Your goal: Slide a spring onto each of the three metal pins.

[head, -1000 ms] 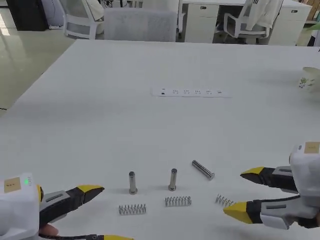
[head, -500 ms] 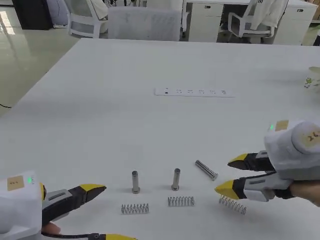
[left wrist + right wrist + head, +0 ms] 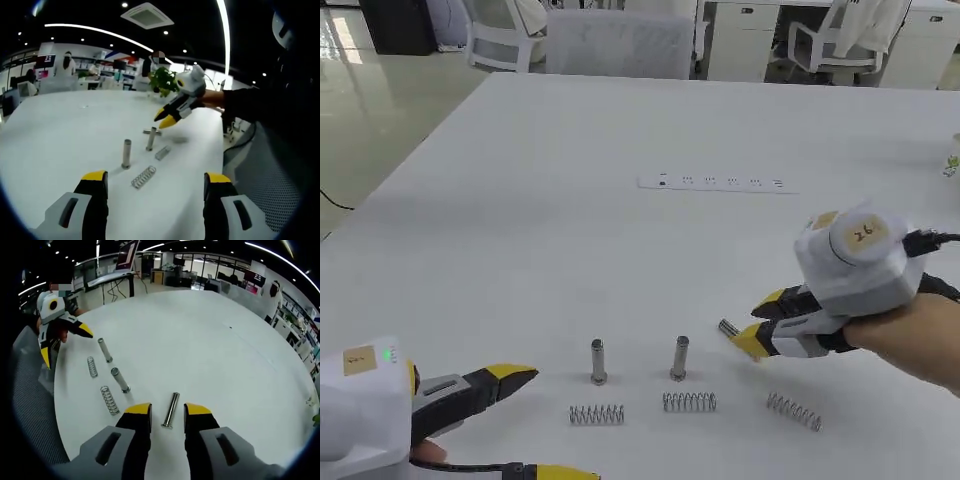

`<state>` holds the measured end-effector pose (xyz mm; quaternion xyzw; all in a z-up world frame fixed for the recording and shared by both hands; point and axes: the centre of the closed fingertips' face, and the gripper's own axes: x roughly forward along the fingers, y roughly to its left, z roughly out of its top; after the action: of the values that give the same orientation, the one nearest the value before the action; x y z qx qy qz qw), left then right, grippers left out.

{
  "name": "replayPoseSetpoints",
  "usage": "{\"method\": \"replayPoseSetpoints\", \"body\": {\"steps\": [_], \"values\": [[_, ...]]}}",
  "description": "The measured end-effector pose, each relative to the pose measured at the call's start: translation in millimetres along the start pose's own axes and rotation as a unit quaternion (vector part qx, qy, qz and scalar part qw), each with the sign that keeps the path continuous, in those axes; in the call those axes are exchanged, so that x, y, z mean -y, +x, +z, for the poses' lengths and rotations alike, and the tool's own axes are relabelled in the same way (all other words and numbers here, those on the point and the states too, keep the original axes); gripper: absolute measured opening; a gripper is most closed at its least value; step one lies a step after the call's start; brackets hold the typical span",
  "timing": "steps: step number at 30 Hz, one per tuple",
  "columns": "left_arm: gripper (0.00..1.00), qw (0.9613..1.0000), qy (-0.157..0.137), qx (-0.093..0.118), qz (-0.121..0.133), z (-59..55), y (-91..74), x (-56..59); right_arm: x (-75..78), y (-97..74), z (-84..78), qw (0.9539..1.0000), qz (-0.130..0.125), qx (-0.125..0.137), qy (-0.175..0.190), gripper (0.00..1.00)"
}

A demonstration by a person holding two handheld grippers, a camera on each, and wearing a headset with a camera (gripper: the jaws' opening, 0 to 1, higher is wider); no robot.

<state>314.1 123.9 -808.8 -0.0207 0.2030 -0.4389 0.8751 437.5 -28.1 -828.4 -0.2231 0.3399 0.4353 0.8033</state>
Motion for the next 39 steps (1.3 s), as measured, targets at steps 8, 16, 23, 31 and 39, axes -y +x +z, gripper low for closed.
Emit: {"method": "replayPoseSetpoints", "body": {"steps": [8, 16, 23, 31, 39], "values": [[0.74, 1.0000, 0.000, -0.002, -0.001, -0.8, -0.3, 0.5, 8.5, 18.9, 4.6, 0.9996, -0.008, -0.023, 0.016, 0.14], [0.74, 1.0000, -0.001, -0.001, 0.000, -1.4, -1.2, -0.1, 11.4, 31.6, -0.4, 0.9981, -0.012, -0.048, 0.037, 0.10], [0.74, 1.0000, -0.001, -0.002, -0.002, -1.3, -1.4, 1.4, 11.8, 38.3, -1.6, 0.9970, -0.011, -0.062, 0.046, 0.07], [0.74, 1.0000, 0.000, -0.003, -0.002, -0.5, -1.1, 1.9, 11.9, 44.3, -7.8, 0.9958, -0.012, -0.075, 0.051, 0.06], [0.73, 1.0000, 0.003, -0.005, -0.003, -0.3, -0.7, 2.6, 12.8, 43.2, -9.2, 0.9945, -0.023, -0.078, 0.065, 0.05]]}}
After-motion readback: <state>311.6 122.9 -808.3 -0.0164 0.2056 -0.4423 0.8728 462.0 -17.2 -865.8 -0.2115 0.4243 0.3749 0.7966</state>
